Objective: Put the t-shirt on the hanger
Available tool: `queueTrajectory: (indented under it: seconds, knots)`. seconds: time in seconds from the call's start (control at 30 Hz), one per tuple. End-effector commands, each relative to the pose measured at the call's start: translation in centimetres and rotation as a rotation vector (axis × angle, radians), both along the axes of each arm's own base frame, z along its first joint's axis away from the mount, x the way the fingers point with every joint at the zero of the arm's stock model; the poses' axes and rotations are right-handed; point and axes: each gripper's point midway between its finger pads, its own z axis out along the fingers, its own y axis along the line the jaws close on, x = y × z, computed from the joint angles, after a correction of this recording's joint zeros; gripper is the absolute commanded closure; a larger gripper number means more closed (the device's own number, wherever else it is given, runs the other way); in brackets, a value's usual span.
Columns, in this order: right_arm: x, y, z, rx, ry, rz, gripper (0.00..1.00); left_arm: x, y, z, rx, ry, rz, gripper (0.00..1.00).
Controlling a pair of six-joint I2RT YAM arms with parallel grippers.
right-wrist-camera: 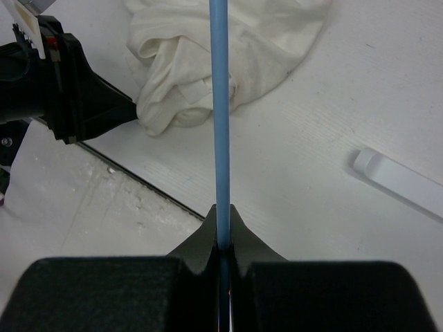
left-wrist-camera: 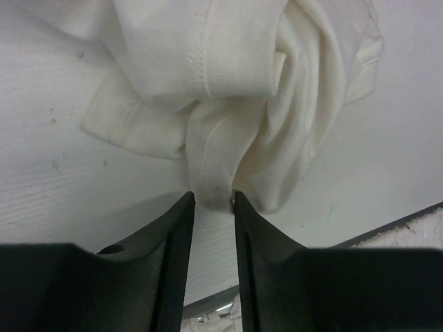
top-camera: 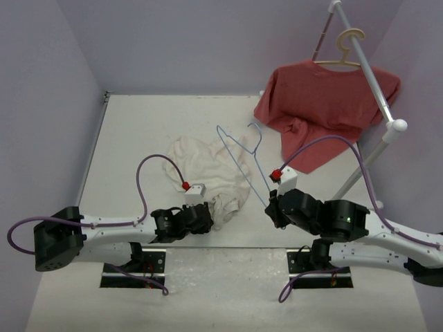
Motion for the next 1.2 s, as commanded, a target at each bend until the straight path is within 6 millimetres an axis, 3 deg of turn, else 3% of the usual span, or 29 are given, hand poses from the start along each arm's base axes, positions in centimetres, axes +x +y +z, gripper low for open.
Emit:
queueTrajectory:
  seconds: [0.0,0.27,0.3,0.37,0.47,0.63,0.77,0.8,0.87,0.97,1.0,1.1,1.17]
  knots:
    - [0.1,1.2,2.2,0.074,-0.023,0.026,1.00,1.5,-0.7,0.9,-0.023,-0.061,0.023,0.70]
    - [-0.2,1.2,2.1,0.090,-0.016,0.035,1.00,1.8,-0.7,-0.3,-0.019,-0.052,0.027,0.82]
    - [-0.2,1.3,2.1,0.092,-0.015,0.038,1.00,1.8,-0.6,-0.5,-0.015,-0.056,0.030,0.91]
    - [-0.3,1.4,1.9,0.086,-0.010,0.043,1.00,2.1,-0.4,-0.3,-0.001,-0.061,0.037,1.00]
    - [-0.4,1.5,1.8,0.083,-0.007,0.060,1.00,2.7,1.4,0.8,0.090,-0.089,0.076,1.00]
    - [-2.1,2.7,2.7,0.133,0.007,0.195,1.00,5.3,4.2,7.5,0.120,-0.166,0.183,1.00]
    - [-2.7,2.9,3.5,0.095,0.000,0.281,1.00,9.5,8.8,15.2,0.147,-0.257,0.272,1.00]
    - [-2.8,2.7,3.4,0.080,0.000,0.286,1.00,10.0,9.7,15.3,0.172,-0.257,0.273,1.00]
    - [-2.5,2.7,4.7,0.084,-0.029,0.296,1.00,11.4,10.0,18.2,0.172,-0.277,0.262,1.00]
    - [-2.6,2.4,6.2,0.106,-0.059,0.314,1.00,13.1,10.1,20.2,0.208,-0.295,0.239,1.00]
    - [-2.8,2.1,7.8,0.132,-0.080,0.332,1.00,14.3,10.6,21.1,0.220,-0.304,0.255,1.00]
    - [-3.5,1.9,8.9,0.142,-0.092,0.384,1.00,16.2,10.7,23.7,0.226,-0.345,0.246,1.00]
    - [-3.9,2.3,9.1,0.141,-0.083,0.421,1.00,17.2,10.3,26.8,0.230,-0.404,0.206,1.00]
